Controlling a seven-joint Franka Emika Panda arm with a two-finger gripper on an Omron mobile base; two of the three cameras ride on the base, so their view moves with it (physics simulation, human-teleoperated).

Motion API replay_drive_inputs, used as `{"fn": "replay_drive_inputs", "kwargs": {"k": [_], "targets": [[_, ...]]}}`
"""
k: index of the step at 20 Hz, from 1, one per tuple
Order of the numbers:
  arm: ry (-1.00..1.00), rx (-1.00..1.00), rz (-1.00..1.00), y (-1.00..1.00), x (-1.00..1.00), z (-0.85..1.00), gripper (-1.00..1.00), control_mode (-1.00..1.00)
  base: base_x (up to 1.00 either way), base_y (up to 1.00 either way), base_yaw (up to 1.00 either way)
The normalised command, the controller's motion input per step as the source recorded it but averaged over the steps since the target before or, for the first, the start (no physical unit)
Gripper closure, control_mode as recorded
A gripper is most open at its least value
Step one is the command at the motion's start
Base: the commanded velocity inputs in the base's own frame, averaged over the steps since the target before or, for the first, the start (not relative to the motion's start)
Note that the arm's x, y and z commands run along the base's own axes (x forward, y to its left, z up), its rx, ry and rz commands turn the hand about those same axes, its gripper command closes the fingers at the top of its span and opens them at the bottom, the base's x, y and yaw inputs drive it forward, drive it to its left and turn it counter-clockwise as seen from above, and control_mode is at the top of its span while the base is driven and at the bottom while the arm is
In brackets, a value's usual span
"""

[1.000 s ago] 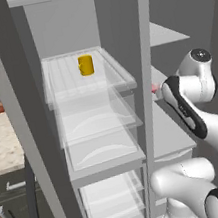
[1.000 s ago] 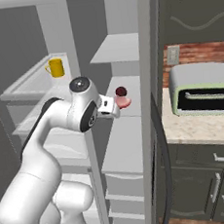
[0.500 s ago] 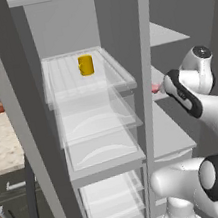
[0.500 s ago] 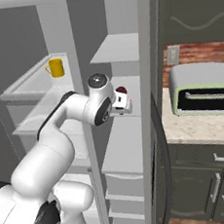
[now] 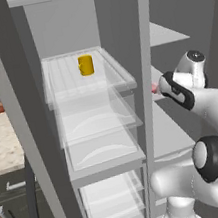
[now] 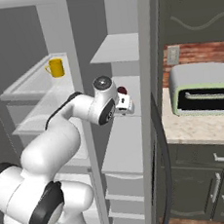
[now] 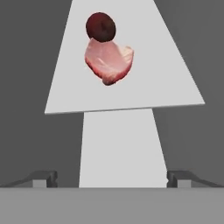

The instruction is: Pick up the frozen steak from the freezer, place it on any shelf in the fridge, and close the fridge and freezer doors when done.

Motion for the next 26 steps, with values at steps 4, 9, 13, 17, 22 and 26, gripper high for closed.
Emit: {"fn": "replay_drive_inputs", "kwargs": {"k": [4,9,13,17,22,26], "targets": [[0.00,0.06,0.00,-0.01,0.41,-0.14,-1.00,-1.00,0.00,0.00,0.00],[0.00,0.10,0.00,0.00,0.47,-0.16,-1.00,-1.00,0.00,0.00,0.00],[0.00,0.04,0.00,-0.03,0.60,-0.23,-1.00,-1.00,0.00,0.00,0.00],[0.00,0.00,0.00,-0.10,0.47,-0.38,-1.00,-1.00,0.00,0.00,0.00],[-0.01,0.00,0.00,-0.16,0.45,-0.36,-1.00,-1.00,0.00,0.00,0.00],[-0.05,0.00,0.00,-0.14,0.50,-0.25,-1.00,-1.00,0.00,0.00,0.00]]}}
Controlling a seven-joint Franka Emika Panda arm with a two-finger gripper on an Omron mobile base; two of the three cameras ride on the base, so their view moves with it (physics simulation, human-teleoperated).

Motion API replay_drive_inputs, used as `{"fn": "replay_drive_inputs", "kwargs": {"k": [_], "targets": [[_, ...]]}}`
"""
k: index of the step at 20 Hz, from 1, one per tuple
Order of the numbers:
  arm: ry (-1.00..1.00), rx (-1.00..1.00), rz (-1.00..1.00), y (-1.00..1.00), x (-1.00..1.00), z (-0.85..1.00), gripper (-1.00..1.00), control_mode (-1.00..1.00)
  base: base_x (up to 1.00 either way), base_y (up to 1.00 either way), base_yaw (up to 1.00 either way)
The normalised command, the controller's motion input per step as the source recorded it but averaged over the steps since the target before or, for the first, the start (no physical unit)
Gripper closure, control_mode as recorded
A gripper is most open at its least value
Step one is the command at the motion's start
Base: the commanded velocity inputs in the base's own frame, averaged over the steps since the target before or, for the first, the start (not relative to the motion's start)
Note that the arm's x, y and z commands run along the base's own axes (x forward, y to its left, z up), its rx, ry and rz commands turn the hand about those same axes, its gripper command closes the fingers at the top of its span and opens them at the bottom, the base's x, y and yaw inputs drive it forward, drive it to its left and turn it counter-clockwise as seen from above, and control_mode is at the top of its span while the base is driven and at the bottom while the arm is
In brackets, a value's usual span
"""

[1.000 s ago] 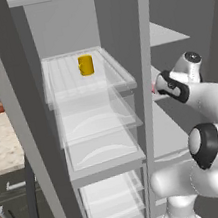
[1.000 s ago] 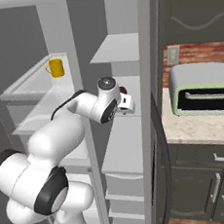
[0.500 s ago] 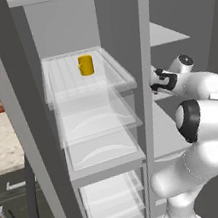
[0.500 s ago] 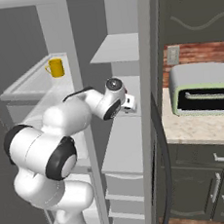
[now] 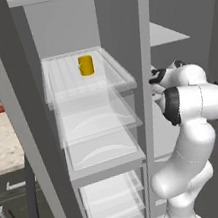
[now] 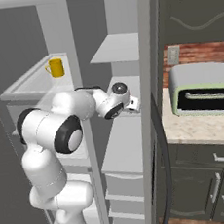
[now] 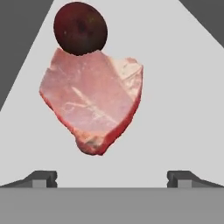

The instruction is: Pick up the frozen steak from the freezer, place it on any shelf in the fridge, and close the fridge and freezer doors when done.

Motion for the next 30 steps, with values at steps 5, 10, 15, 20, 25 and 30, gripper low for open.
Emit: {"fn": "replay_drive_inputs", "kwargs": {"k": [5,10,15,20,25,30], "targets": [[-0.05,0.01,0.00,-0.07,0.57,-0.19,-1.00,-1.00,0.00,0.00,0.00],[-0.03,0.00,0.00,0.00,0.67,-0.23,-1.00,-1.00,0.00,0.00,0.00],[0.00,0.00,0.00,0.00,0.33,-0.63,1.00,-1.00,0.00,0.00,0.00],[0.00,0.01,0.00,-0.05,0.18,-0.27,1.00,-1.00,0.00,0.00,0.00],[0.00,0.00,0.00,-0.01,-0.17,-0.01,1.00,-1.00,0.00,0.00,0.00],[-0.10,0.00,0.00,0.00,-0.83,0.33,1.00,-1.00,0.00,0.00,0.00]]}}
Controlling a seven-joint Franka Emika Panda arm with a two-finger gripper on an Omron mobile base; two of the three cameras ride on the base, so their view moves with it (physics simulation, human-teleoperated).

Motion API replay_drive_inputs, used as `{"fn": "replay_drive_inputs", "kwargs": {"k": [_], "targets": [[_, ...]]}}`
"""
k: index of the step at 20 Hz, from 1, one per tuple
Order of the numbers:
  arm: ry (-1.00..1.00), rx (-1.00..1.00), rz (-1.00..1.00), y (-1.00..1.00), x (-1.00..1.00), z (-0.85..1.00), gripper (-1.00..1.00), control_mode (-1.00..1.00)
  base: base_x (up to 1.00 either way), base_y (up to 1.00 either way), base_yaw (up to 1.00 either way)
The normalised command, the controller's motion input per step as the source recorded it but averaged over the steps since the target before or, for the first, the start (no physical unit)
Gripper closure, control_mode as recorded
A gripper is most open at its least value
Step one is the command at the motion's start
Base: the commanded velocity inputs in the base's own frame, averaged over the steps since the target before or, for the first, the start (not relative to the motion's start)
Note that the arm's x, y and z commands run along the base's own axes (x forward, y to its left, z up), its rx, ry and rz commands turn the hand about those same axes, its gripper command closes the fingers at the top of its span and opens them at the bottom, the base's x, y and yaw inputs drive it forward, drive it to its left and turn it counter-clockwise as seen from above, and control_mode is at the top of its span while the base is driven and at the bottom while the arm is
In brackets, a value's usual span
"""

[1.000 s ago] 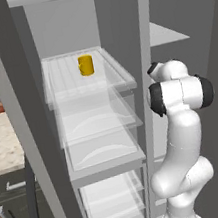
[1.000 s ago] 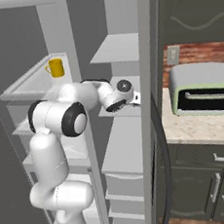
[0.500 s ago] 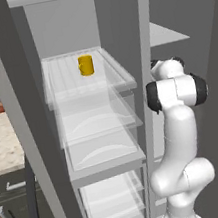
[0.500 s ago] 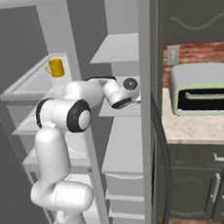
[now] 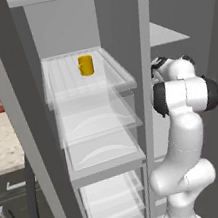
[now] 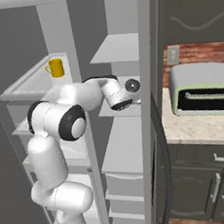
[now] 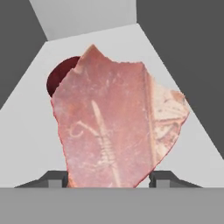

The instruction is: Pick up the frozen steak from the freezer, place it on any shelf in the fridge, and close the fridge and freezer doors when done.

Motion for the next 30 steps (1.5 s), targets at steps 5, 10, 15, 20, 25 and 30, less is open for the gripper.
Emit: {"fn": "replay_drive_inputs", "kwargs": {"k": [5,10,15,20,25,30], "targets": [[-0.10,0.00,-0.01,-0.02,-0.96,0.69,1.00,-1.00,0.00,0.00,0.00],[0.00,0.00,-0.03,-0.06,-1.00,0.74,1.00,-1.00,0.00,0.00,0.00],[0.07,-0.02,-0.02,0.00,-1.00,0.90,1.00,-1.00,0.00,0.00,0.00],[0.21,-0.03,-0.01,0.00,-1.00,0.89,1.00,-1.00,0.00,0.00,0.00],[0.17,-0.01,0.02,0.20,-1.00,0.29,1.00,-1.00,0.00,0.00,0.00],[-0.34,0.00,0.19,0.90,-1.00,0.00,1.00,-1.00,0.00,0.00,0.00]]}}
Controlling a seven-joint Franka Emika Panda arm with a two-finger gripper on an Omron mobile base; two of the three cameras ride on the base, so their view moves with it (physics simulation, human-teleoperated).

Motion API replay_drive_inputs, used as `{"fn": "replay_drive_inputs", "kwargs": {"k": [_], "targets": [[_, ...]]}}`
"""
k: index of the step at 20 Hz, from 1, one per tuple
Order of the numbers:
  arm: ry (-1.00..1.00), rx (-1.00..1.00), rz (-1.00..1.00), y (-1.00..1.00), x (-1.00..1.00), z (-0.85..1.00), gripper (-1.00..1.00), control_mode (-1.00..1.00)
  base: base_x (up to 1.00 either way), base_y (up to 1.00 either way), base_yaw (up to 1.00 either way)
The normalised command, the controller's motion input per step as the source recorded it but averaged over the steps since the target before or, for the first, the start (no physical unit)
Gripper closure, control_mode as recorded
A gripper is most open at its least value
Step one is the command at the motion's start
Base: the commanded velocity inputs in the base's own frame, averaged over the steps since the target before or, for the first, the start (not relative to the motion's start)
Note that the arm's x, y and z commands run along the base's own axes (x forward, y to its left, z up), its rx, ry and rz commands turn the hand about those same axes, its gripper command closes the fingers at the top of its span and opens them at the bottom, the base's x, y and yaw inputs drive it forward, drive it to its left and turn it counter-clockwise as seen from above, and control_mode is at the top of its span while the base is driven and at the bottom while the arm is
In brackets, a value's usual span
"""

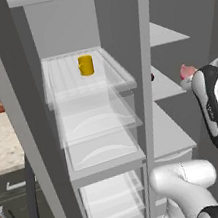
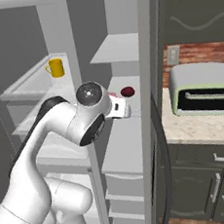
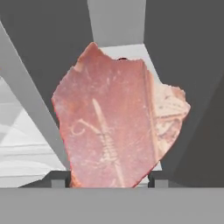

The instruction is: Pick up the frozen steak from the freezer, place it on any shelf in the fridge, and close the fridge and freezer doors when done.

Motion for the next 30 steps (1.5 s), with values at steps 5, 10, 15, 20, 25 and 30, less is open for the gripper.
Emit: {"fn": "replay_drive_inputs", "kwargs": {"k": [5,10,15,20,25,30], "targets": [[-0.52,-0.03,0.23,1.00,-0.63,0.14,1.00,-1.00,0.00,0.00,0.00],[-0.28,-0.13,0.15,1.00,-0.23,0.62,1.00,-1.00,0.00,0.00,0.00],[0.08,-0.24,0.10,1.00,-0.01,0.87,1.00,-1.00,0.00,0.00,0.00],[0.42,-0.31,0.04,1.00,0.09,0.44,1.00,-1.00,0.00,0.00,0.00],[0.19,-0.14,0.06,0.74,0.11,-0.01,1.00,-1.00,0.00,0.00,0.00],[0.01,-0.01,0.03,0.35,0.37,-0.39,1.00,-1.00,0.00,0.00,0.00]]}}
